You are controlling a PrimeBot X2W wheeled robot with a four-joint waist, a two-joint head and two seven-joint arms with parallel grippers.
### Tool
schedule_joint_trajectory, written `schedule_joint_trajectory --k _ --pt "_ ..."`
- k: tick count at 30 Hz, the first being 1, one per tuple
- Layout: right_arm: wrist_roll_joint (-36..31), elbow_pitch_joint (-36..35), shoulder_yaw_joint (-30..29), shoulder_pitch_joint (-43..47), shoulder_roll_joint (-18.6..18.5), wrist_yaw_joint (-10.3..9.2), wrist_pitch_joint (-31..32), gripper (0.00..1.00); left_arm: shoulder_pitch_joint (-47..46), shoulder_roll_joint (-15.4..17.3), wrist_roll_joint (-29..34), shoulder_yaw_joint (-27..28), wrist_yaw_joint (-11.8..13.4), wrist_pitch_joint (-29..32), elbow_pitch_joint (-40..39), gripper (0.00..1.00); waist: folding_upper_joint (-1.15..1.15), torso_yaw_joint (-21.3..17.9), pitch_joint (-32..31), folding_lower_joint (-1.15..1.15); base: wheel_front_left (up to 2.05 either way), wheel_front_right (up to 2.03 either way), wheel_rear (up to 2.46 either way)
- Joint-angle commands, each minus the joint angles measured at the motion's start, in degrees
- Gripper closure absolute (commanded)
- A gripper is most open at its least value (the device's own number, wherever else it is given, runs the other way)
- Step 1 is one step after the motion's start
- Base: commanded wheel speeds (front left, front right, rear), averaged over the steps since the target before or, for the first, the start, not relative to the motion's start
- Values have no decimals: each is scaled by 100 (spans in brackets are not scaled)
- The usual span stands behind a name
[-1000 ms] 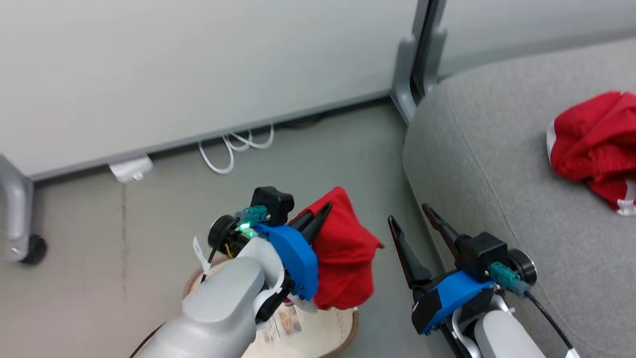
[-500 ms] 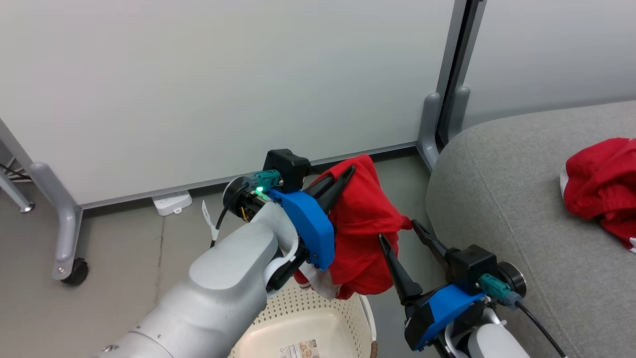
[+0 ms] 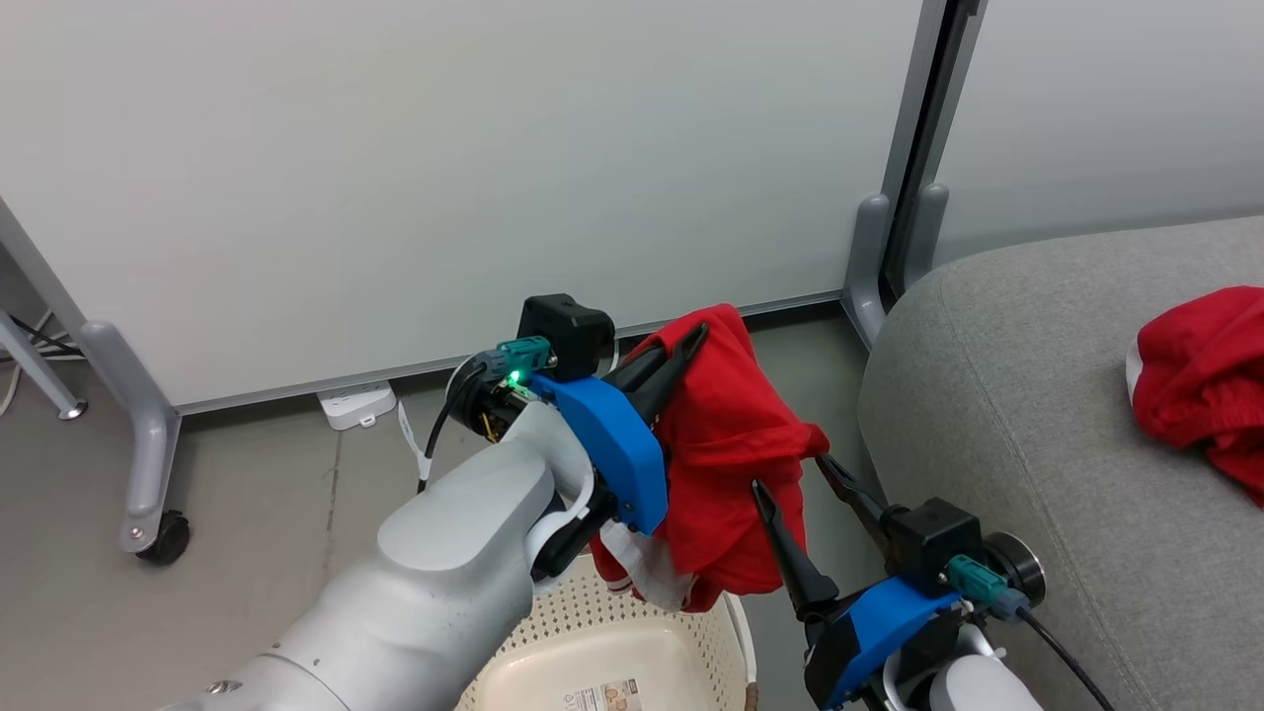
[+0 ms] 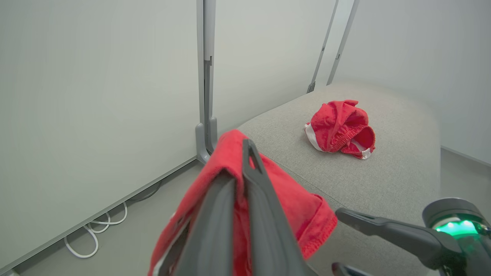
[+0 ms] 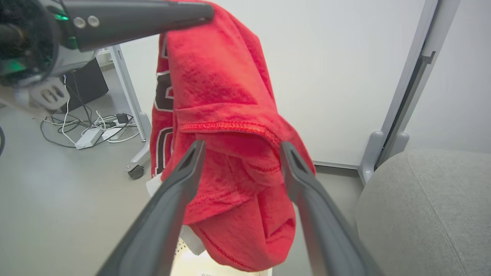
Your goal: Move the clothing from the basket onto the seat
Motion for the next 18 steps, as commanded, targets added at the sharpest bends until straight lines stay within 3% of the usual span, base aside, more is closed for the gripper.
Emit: schedule_joint_trajectory --k 1,18 --pt "-39 -7 -13 52 -8 -2 37 0 -32 11 -47 -43 -21 -43 17 100 0 7 6 0 0 0 0" --pt "-571 449 50 -505 -105 -2 232 0 -131 10 -327 -432 -21 -101 85 100 0 59 109 0 0 0 0"
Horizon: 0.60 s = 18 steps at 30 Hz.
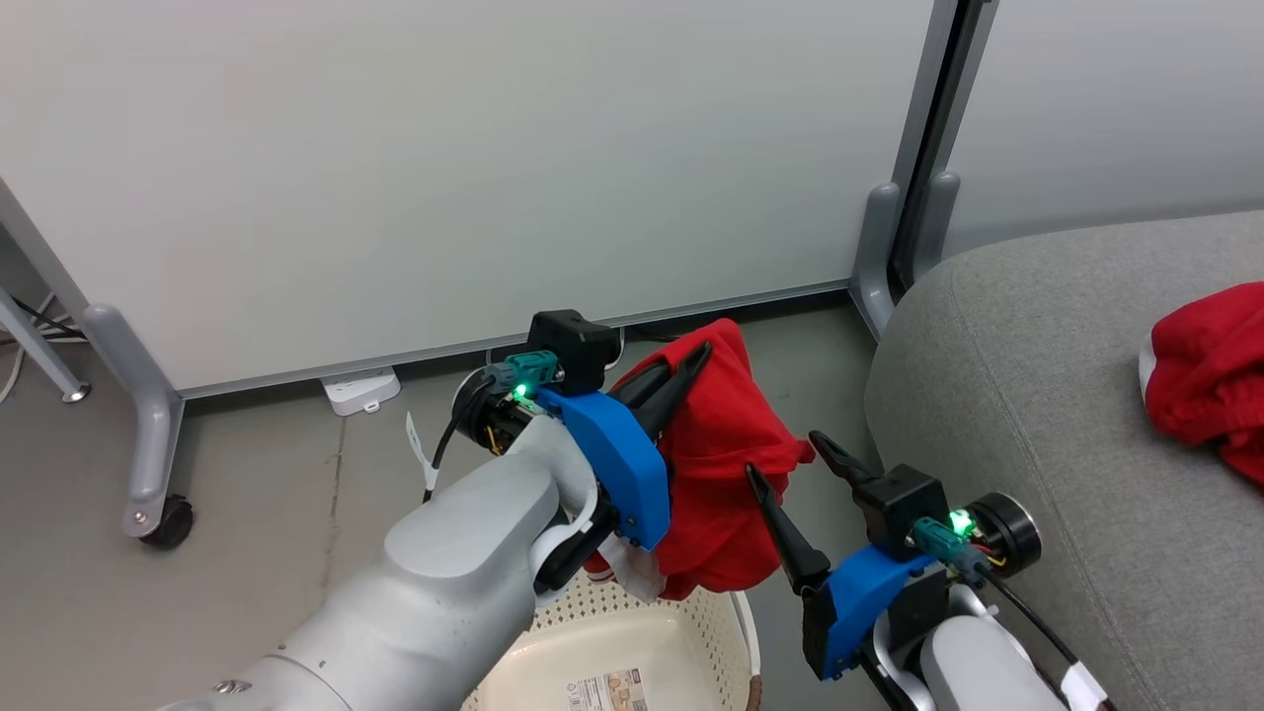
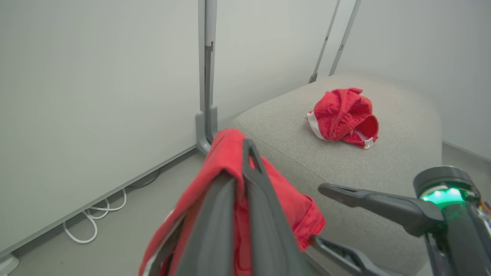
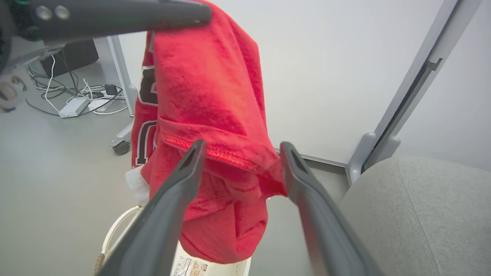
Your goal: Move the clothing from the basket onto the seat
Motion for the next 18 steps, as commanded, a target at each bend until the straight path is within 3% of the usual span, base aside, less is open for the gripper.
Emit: schedule_joint_trajectory --k 1,9,18 --pt "-88 116 66 -155 -41 -2 -15 0 -104 10 -41 -33 -21 2 -16 100 0 5 1 0 0 0 0" --pt "-21 895 304 -658 -51 -2 -21 0 -87 9 -127 -171 -21 27 -99 100 0 63 -31 0 0 0 0" --pt "659 1780 913 -1276 39 -2 -115 0 -16 10 -143 -286 -21 102 -286 100 0 147 -107 0 0 0 0"
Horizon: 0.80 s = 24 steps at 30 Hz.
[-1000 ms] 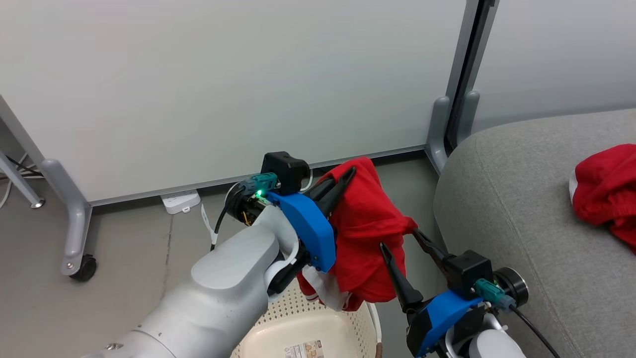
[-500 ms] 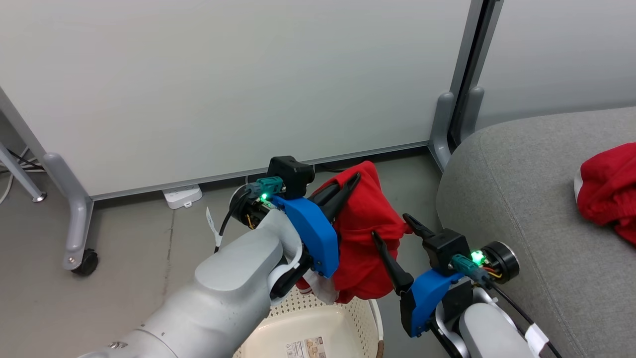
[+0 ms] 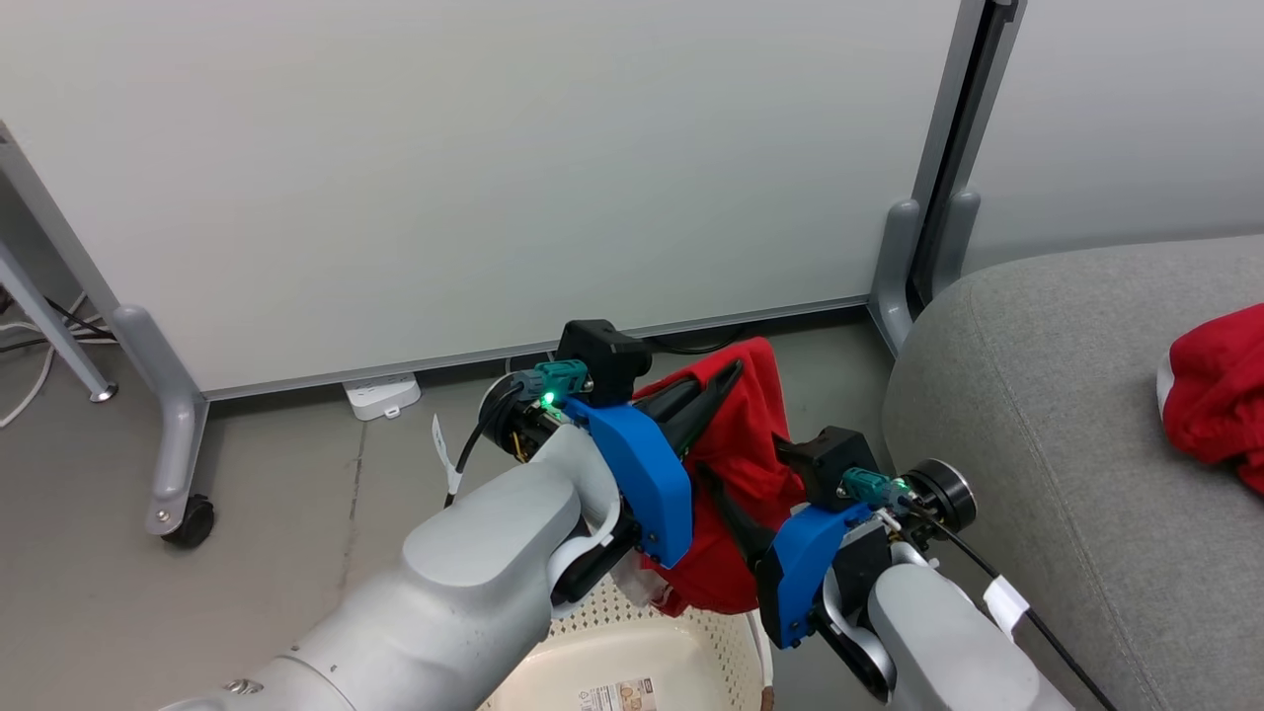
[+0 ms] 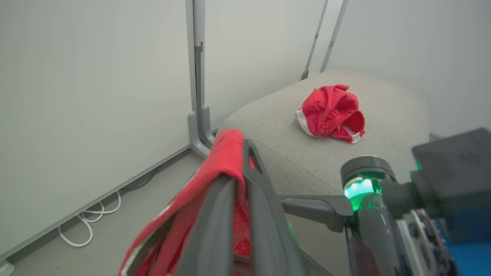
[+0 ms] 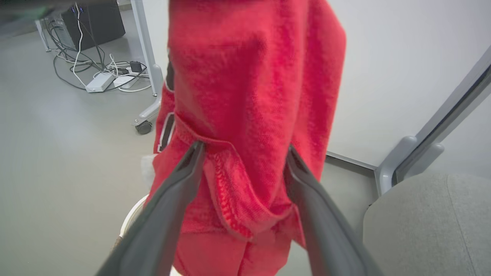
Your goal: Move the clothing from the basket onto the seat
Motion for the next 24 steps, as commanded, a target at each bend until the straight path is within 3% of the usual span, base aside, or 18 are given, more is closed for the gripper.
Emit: schedule_joint_trajectory --k 1,5,6,7,9,24 --pt "53 56 33 -106 11 -2 -31 0 21 11 -6 -12 -21 6 -27 100 0 10 -10 -1 0 0 0" --pt "341 402 229 -365 35 -2 -112 0 48 10 5 -44 -21 25 -105 100 0 55 -34 -1 0 0 0" --pt "400 483 278 -431 37 -2 -143 14 51 10 12 -50 -21 32 -121 100 0 65 -39 -1 0 0 0" --pt "457 557 328 -479 36 -2 -156 56 54 10 15 -55 -21 40 -135 100 0 75 -43 -1 0 0 0" --pt "563 696 429 -580 39 -2 -206 100 54 10 30 -62 -21 58 -156 100 0 93 -49 -1 0 0 0" --pt "1080 1120 795 -810 44 -2 -632 100 -42 10 68 -80 -22 0 -37 100 0 36 -70 -1 0 0 0"
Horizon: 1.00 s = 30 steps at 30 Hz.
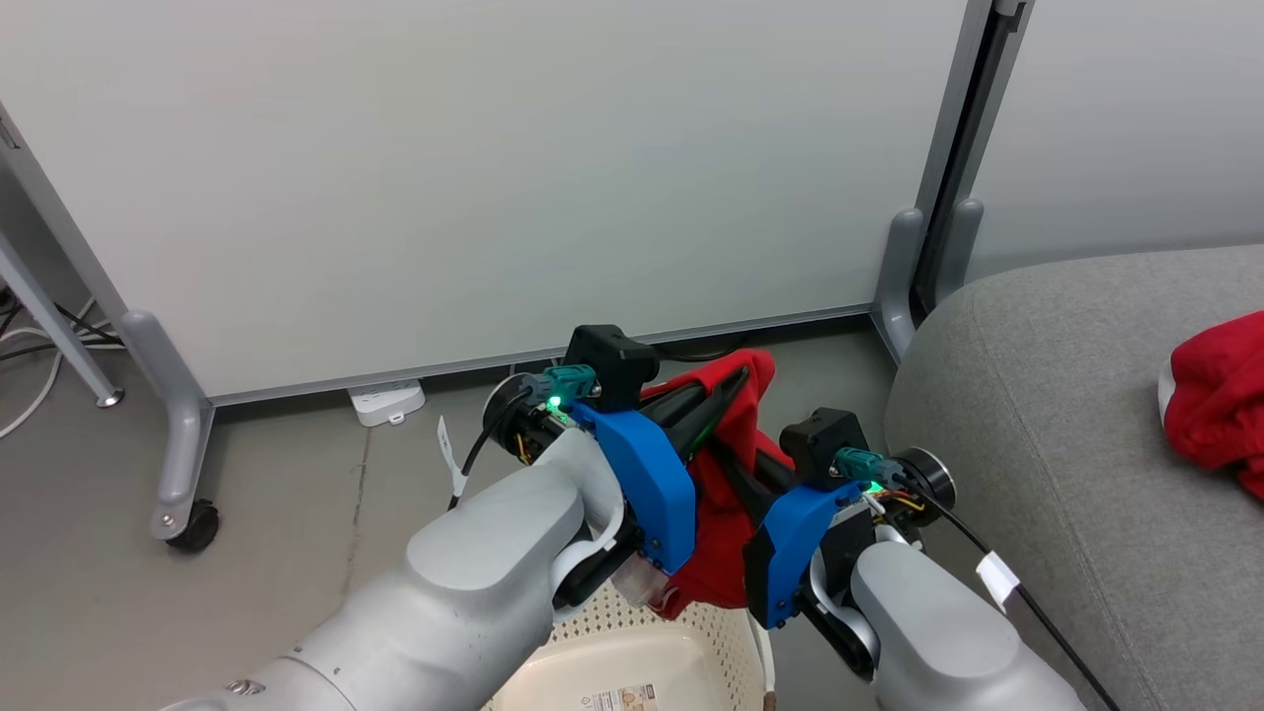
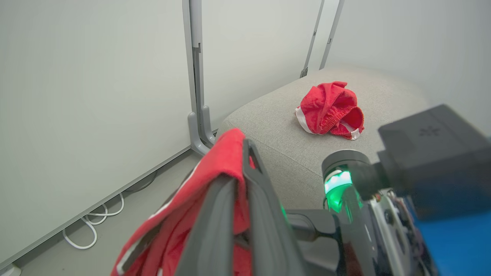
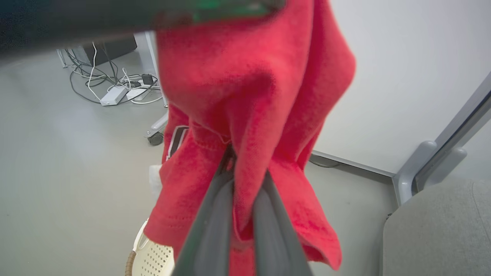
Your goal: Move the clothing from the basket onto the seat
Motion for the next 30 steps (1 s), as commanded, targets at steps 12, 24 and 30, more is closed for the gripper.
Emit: schedule_joint_trajectory --k 12,24,30 --pt "189 135 230 -188 11 -2 -155 100 -38 9 -88 -17 -22 -50 26 100 0 -66 -12 0 0 0 0" --pt "313 262 401 -267 10 -2 -241 100 62 9 -112 -17 -22 -87 75 0 0 -128 -42 0 0 0 0" --pt "346 265 367 -276 10 -2 -337 100 284 115 -53 31 -22 -263 172 0 0 -170 -50 0 0 0 0"
